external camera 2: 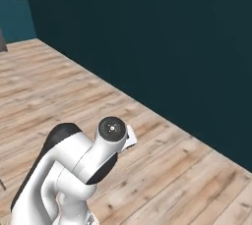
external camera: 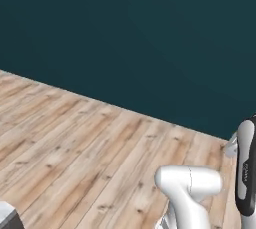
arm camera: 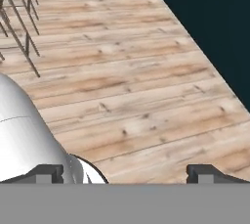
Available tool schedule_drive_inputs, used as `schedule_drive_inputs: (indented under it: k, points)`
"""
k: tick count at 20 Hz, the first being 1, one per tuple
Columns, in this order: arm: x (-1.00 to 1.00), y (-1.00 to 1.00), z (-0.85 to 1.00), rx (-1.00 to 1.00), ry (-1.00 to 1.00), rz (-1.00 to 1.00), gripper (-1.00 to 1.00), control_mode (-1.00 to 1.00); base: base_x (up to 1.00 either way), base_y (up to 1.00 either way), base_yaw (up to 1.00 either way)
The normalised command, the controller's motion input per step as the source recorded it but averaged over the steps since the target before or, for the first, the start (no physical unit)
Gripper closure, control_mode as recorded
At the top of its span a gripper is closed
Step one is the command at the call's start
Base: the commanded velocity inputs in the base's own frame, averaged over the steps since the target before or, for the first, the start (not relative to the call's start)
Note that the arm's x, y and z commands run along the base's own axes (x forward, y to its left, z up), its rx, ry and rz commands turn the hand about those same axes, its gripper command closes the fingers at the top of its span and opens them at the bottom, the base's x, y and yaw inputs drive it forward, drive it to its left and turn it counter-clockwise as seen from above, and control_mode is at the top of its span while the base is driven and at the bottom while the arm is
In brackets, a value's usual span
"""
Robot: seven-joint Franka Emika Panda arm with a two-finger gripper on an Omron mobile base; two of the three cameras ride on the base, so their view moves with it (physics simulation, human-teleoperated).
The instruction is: Four empty soda cans are scattered around the kitchen. Gather all the cans and cluster them next to the stove for recycling.
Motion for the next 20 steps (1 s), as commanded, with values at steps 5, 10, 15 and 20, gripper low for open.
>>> schedule_drive_inputs:
  k: [5, 10, 15, 20]
  points:
    - [0.00, 0.00, 0.00, 0.00, 0.00, 0.00, -1.00, 1.00, 0.00, 0.00, 0.50]
    - [0.00, 0.00, 0.00, 0.00, 0.00, 0.00, -1.00, 1.00, 0.00, 0.00, 0.50]
    - [0.00, 0.00, 0.00, 0.00, 0.00, 0.00, -1.00, 1.00, 0.00, 0.00, 0.49]
    - [0.00, 0.00, 0.00, 0.00, 0.00, 0.00, -1.00, 1.00, 0.11, -0.01, 0.45]
